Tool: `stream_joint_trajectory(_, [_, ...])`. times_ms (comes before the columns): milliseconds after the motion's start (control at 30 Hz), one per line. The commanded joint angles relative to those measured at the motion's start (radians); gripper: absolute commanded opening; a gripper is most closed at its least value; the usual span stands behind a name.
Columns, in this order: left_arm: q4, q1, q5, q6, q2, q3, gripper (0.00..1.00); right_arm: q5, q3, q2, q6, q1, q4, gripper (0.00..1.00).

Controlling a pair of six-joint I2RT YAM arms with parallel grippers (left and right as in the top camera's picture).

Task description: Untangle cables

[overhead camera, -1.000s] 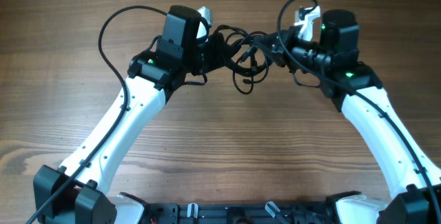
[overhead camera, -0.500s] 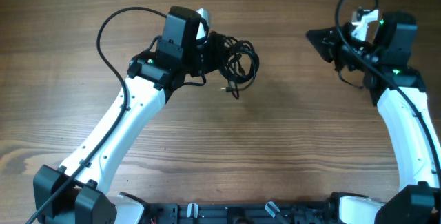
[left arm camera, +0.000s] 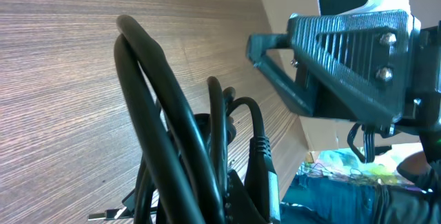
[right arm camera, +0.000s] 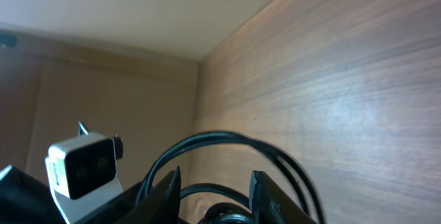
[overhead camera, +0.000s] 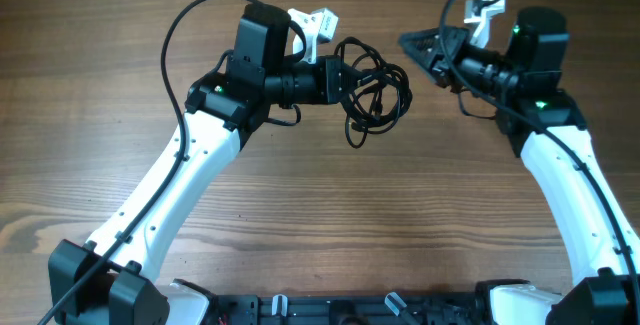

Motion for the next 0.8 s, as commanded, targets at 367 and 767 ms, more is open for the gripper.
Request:
stream_joint_trajectory(367, [-0.006, 0.001, -0.027, 0.027, -0.019, 0.018, 0.04, 0.058, 0.016, -0.008, 0.000, 0.135, -0.191, 0.31])
stream_joint_trajectory(767, [-0.004, 0.001, -0.011, 0.027, -0.019, 0.018, 0.04, 0.105, 0.016, 0.140, 0.076, 0.182, -0.122, 0.30])
